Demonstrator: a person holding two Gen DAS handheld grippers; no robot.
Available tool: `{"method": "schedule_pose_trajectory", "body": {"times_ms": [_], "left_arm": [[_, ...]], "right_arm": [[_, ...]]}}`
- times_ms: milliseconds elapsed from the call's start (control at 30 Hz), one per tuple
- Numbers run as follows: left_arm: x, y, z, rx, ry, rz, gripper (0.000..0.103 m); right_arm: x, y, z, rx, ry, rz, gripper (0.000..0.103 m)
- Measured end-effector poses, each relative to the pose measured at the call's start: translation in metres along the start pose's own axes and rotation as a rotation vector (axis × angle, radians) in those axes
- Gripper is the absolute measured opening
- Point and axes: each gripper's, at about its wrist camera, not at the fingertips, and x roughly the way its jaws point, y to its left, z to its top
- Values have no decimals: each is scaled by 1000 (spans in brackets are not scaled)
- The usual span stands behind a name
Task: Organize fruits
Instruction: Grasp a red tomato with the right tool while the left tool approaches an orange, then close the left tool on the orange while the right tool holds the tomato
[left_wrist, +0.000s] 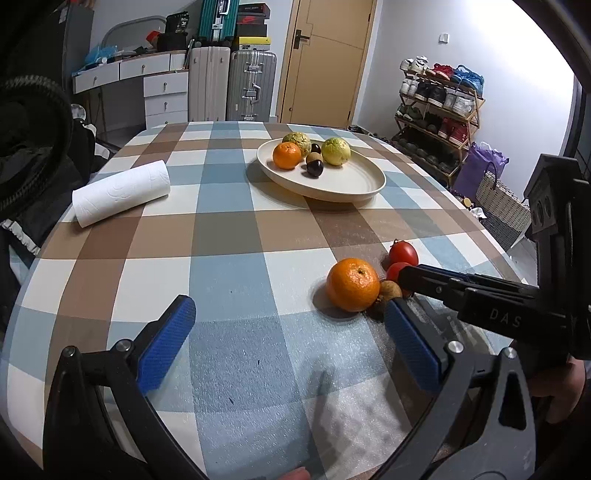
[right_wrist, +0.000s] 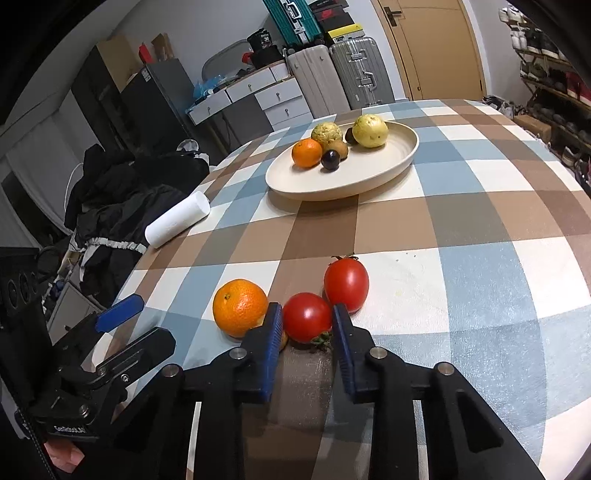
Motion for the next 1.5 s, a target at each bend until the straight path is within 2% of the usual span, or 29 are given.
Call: {"method": "schedule_pose_trajectory", "body": {"times_ms": [400, 700, 1067, 1167, 1200, 1233, 1300, 1367, 1433, 1500], "left_arm": [[2, -1, 4, 15, 4, -5, 102], [18, -4, 10, 29, 60, -59, 102], [41, -8, 21, 44, 102, -168, 101], [47, -7, 23, 32, 117, -213, 91], [49, -7, 24, 27, 124, -224, 80], [50, -7, 23, 25, 130, -234, 74], [54, -7, 24, 22, 146, -261, 69], [56, -8, 23, 19, 157, -293, 59], [58, -8, 22, 20, 172, -309, 43], [61, -11, 21, 31, 188, -311, 36]], "right_arm": [[-26, -3, -3, 13, -108, 8, 27], [-41, -6, -2, 7, -143, 15, 27], [-42, -10, -7, 20, -134, 11, 27], [-43, -11, -7, 27, -140, 11, 27], [-42, -11, -7, 30, -137, 12, 27], [-42, -11, -7, 31, -135, 13, 27], [-42, -11, -8, 29, -131, 14, 27], [-41, -9, -7, 24, -130, 12, 27], [-42, -8, -7, 20, -131, 12, 27], [-42, -6, -7, 15, -131, 10, 27]]}}
